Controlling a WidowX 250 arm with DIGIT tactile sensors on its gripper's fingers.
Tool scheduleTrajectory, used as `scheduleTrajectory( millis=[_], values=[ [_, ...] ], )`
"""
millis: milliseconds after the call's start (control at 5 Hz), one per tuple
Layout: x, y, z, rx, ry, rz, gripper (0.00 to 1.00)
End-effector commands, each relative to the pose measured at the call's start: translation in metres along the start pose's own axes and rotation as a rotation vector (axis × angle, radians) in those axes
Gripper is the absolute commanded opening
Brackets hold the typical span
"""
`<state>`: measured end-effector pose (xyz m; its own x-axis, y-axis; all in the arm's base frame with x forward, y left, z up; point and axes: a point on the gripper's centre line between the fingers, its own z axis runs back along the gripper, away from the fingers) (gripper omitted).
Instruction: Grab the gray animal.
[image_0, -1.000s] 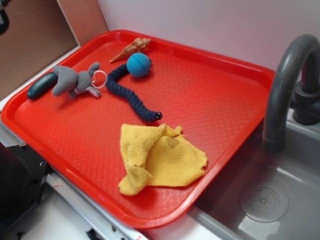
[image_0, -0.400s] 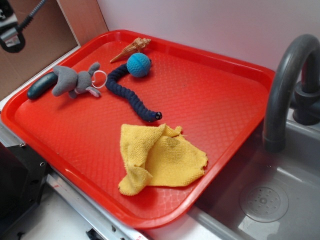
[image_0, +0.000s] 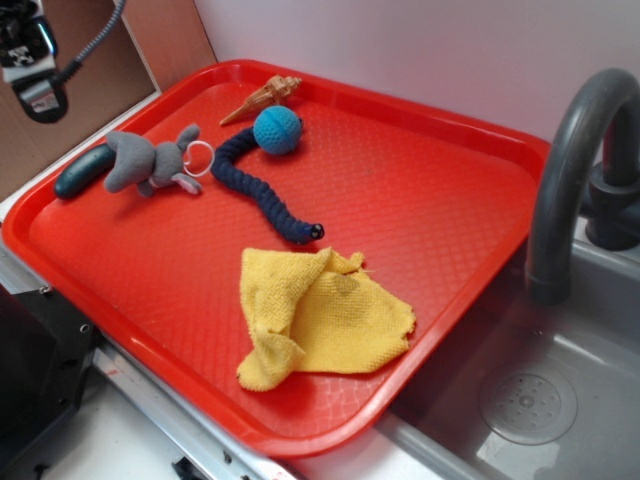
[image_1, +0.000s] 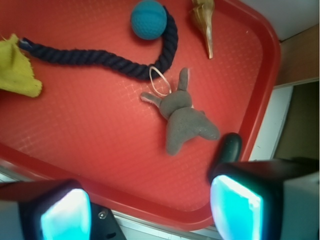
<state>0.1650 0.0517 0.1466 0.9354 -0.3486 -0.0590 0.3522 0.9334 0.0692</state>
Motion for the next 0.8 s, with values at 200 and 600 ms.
scheduleTrajectory(
  millis=[200, 600],
  values=[
    [0.015, 0.024, -0.048, 0.043, 0.070, -0.018, 1.00],
    [0.025, 0.040, -0.095, 0.054, 0.164, -0.005, 1.00]
  ],
)
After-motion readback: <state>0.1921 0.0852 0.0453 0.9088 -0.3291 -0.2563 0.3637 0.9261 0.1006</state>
